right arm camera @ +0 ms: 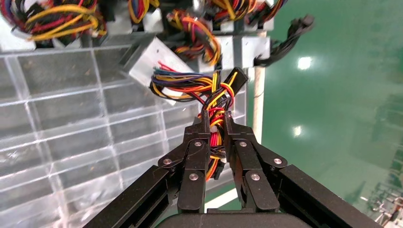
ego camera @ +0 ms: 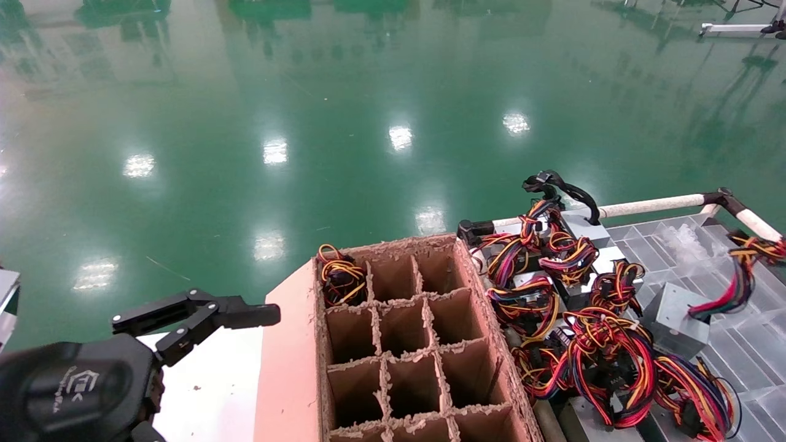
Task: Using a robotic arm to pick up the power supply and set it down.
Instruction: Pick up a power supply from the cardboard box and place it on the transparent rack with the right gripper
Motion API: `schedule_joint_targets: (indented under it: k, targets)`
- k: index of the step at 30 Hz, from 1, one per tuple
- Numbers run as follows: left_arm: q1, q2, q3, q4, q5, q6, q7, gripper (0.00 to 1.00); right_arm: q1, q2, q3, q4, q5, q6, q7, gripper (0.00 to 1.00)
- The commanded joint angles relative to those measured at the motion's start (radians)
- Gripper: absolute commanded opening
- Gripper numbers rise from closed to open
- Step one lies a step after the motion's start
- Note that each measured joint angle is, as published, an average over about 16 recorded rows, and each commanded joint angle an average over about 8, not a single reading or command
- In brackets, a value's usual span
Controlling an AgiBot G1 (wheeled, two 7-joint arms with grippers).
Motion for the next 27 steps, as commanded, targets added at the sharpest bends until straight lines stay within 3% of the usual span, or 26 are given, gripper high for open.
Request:
schedule_joint_targets:
  k: [1, 27]
  targets:
    - [0.0, 0.0, 0.0, 0.0, 0.0, 0.0, 0.0, 1.0, 0.006, 0.005, -0.006, -0.002, -0.012, -0.002, -0.001, 0.0]
    - [0.0, 0.0, 0.0, 0.0, 0.0, 0.0, 0.0, 1.0, 0.029, 0.008, -0.05, -0.045, -0.101, 0.022, 0.002, 0.0]
